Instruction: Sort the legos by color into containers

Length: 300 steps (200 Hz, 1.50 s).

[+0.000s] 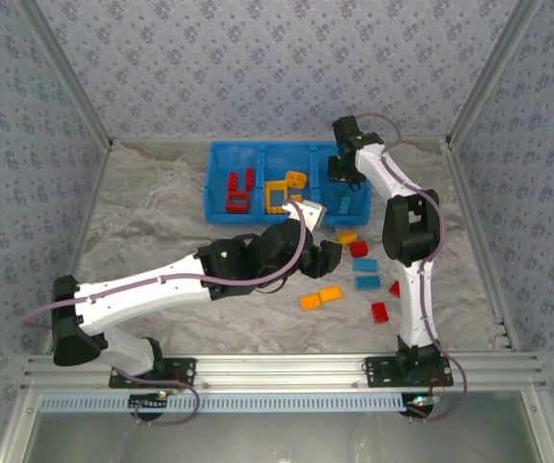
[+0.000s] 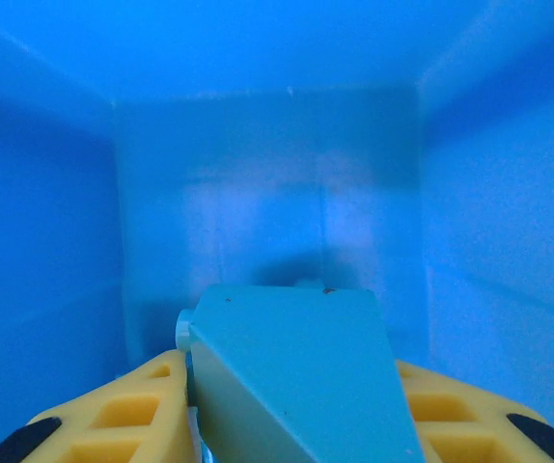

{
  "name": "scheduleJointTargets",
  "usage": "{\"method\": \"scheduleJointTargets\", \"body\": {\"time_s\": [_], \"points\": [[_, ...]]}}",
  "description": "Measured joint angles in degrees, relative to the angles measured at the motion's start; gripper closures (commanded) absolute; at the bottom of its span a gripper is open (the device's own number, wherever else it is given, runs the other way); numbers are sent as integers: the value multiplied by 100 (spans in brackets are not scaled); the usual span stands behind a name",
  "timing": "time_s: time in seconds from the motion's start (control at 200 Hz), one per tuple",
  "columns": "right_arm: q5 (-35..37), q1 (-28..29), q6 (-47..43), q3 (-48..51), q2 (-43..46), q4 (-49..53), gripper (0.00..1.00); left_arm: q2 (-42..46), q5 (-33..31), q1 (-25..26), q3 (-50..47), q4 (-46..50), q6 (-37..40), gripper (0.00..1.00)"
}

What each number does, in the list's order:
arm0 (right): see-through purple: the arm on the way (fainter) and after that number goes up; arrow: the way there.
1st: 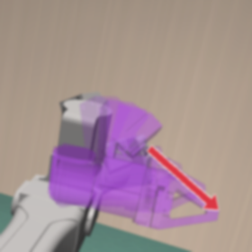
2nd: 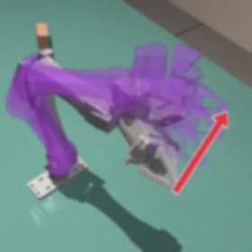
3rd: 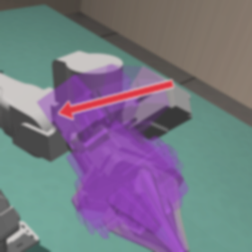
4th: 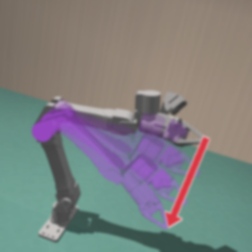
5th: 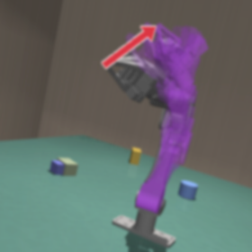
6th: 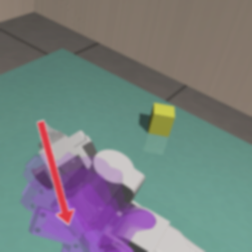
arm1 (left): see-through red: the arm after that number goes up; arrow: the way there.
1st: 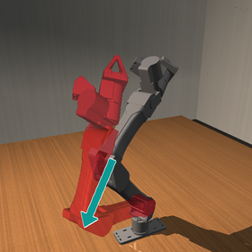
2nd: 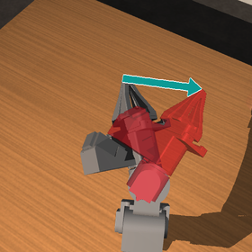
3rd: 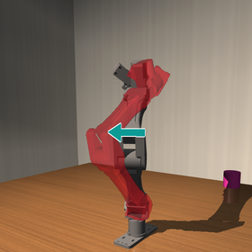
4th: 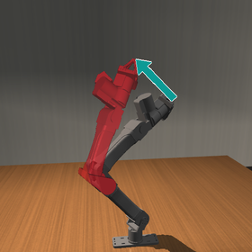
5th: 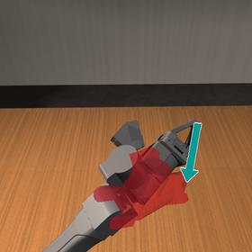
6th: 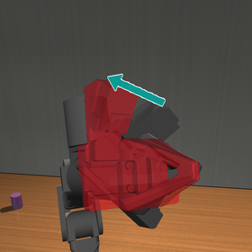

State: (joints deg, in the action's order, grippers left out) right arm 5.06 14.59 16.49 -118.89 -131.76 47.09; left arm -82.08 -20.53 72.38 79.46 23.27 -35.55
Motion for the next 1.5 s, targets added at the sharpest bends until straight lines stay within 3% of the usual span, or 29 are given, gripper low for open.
{"method": "scheduleJointTargets", "body": {"time_s": [0.31, 0.504, 0.584, 0.794, 0.924, 1.074, 1.263, 1.498], "points": [[-522, -22, -382, -841, -802, -63, 48, 0, -4, 0, -33, -208, -2, 32], [-645, -66, -435, -876, -890, -61, 39, -166, -111, 37, -17, -245, 17, 33], [-662, -74, -435, -874, -859, -59, 39, -284, -114, 46, -15, -232, 15, 33], [-660, -70, -413, -647, -330, -57, 52, -354, -138, 66, -15, -162, 13, 34], [-584, -61, -389, -243, 673, -85, 54, -361, -105, 92, -24, 101, -72, 35], [-605, 26, -254, 1163, 2765, -256, 52, -439, 374, 46, -227, 413, 111, 33], [-1054, 479, 50, 3534, 5657, -232, 51, -896, 1582, -400, -551, 931, 988, 33], [-2039, 1021, 573, 5576, 8035, 737, 47, -1458, 2249, -713, -678, 1172, 2203, 34]]}}
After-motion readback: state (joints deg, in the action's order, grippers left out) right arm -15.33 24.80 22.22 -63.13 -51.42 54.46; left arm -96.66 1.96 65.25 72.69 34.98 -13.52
